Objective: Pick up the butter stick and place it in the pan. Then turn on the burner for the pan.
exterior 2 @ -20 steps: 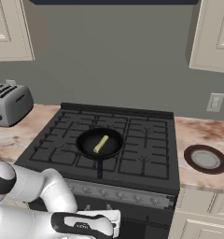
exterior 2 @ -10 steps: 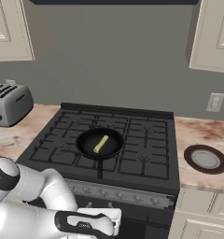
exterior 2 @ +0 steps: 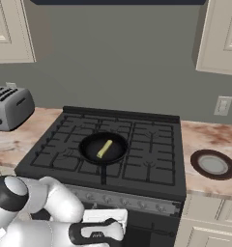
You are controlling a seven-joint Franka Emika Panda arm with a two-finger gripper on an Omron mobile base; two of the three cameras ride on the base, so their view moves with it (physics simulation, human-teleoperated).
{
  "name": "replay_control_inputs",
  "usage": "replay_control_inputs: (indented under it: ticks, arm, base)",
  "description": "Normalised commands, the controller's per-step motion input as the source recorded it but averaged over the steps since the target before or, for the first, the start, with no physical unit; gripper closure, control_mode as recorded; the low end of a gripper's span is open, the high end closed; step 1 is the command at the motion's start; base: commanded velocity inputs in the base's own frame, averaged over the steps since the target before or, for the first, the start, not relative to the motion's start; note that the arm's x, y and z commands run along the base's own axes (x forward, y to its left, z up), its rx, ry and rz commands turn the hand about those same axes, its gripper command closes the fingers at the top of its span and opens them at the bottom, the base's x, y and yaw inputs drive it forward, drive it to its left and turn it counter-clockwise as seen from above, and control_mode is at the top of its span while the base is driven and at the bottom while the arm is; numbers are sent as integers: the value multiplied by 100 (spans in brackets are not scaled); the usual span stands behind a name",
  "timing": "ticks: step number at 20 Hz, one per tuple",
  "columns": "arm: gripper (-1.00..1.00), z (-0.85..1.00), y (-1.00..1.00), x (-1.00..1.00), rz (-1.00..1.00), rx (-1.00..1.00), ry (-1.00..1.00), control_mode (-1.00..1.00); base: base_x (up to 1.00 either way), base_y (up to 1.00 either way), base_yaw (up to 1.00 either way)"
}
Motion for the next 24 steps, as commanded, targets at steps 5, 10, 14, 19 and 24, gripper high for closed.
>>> replay_control_inputs:
  ticks: [5,10,14,19,24]
  arm:
    - [-100,0,51,41,0,0,0,-100]
    - [-100,0,34,22,-3,0,0,-100]
    - [-100,0,8,38,-13,0,0,-100]
    - [-100,0,1,45,-16,0,0,-100]
    - [-100,-1,6,24,-10,0,3,-100]
  base:
    - [0,0,0]
    - [0,0,0]
    - [0,0,0]
    - [0,0,0]
    - [0,0,0]
